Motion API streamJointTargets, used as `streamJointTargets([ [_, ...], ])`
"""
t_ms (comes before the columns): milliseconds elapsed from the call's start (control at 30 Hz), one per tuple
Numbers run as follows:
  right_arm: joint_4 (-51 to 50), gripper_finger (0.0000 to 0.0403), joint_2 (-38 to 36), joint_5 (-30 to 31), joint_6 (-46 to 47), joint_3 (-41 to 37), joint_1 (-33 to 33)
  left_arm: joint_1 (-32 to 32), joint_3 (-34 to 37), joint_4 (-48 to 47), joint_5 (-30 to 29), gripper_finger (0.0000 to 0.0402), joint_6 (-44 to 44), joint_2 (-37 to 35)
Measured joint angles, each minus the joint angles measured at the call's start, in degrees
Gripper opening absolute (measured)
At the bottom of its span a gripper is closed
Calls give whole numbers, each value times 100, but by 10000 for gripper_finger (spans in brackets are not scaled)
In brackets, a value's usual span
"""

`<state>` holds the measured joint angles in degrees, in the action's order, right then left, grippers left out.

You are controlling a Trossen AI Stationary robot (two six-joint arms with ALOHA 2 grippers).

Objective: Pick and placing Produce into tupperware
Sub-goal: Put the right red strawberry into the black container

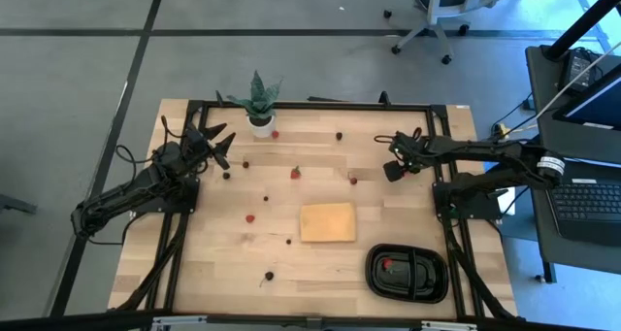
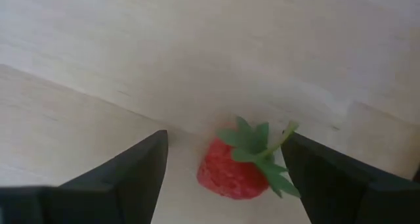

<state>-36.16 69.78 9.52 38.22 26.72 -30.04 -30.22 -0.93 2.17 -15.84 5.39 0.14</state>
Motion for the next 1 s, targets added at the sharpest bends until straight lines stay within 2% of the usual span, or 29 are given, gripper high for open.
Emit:
streamJointTargets([
  [167,-3,275,0,-17,-104,0,-77,-2,1,0,0,215,0,1],
  [467,-55,181,0,-2,-118,0,-131,0,2,2,0,215,0,0],
  [633,-178,142,-2,7,-124,11,-134,0,0,2,0,215,0,2],
  [1000,-197,144,-4,8,-273,13,-134,-2,0,1,0,215,0,0],
])
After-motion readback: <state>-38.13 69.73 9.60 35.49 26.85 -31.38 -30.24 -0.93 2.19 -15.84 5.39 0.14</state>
